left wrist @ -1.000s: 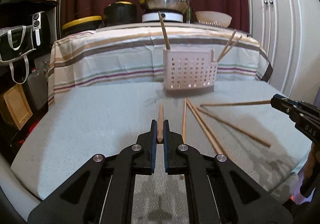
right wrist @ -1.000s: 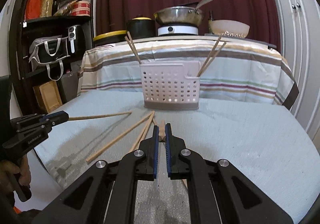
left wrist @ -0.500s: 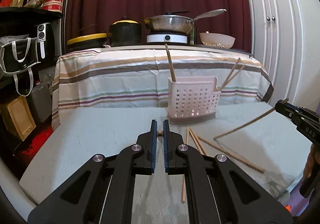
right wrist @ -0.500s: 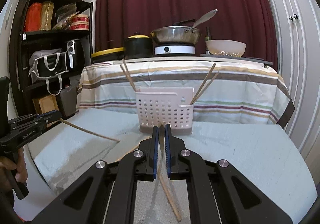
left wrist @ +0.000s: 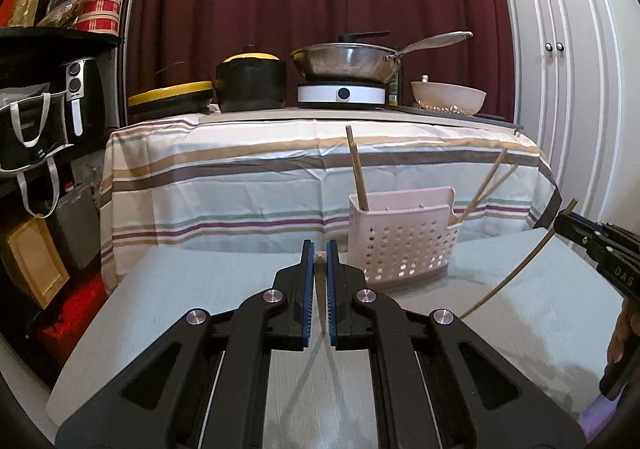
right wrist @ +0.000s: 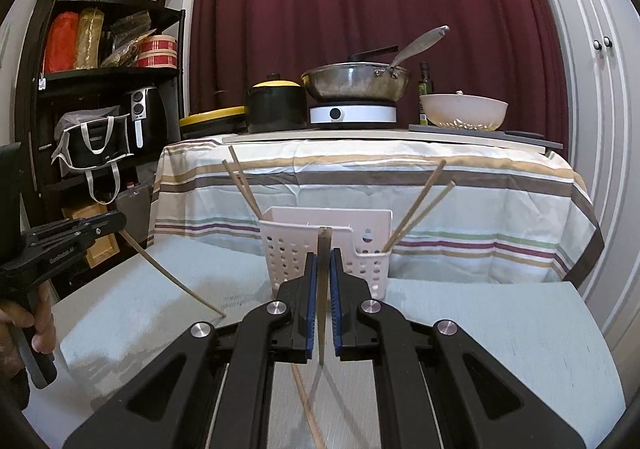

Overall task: Organize utensils
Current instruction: 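Lift both held chopsticks and carry them over the holder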

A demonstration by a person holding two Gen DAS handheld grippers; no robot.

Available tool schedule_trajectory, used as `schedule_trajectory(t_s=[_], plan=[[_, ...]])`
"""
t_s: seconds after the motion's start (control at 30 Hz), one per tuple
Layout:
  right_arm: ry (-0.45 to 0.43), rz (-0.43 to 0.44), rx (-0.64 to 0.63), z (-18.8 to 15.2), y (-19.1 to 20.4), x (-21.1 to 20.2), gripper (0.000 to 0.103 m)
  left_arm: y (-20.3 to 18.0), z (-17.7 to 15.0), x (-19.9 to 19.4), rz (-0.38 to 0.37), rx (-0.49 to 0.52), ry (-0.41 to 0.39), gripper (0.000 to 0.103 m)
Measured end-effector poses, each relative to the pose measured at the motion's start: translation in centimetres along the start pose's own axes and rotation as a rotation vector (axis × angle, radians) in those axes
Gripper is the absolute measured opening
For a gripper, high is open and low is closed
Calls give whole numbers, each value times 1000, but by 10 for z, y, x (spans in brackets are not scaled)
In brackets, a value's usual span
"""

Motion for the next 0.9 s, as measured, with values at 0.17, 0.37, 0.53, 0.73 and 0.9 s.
schedule_trajectory(t_s=[0.17, 0.37, 0.53, 0.73, 0.9], plan=[[-16, 10, 7, 12, -5, 5, 7, 0, 19, 5, -34, -15, -6, 6], [-56, 31, 25, 40, -14, 2, 7, -14, 51, 0, -71, 20, -48, 6], [-106, 47, 41, 69, -25, 2, 7, -26, 83, -1, -137, 24, -82, 6], [-196, 46, 27, 110, -33, 1, 7, -41, 125, 4, -190, 26, -125, 6], [-264, 34, 7, 138, -39, 9, 7, -51, 155, 12, -201, 41, -169, 6]])
Point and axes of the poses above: each gripper's, at about its wrist camera, not at the fingertips, and x roughly the way its jaws point, y to its left, z to its top, the point moved 5 cm from there along x, roughly the way its jaws point, and after that the axes turned 2 degrees about -z, right-handed, at the moved point
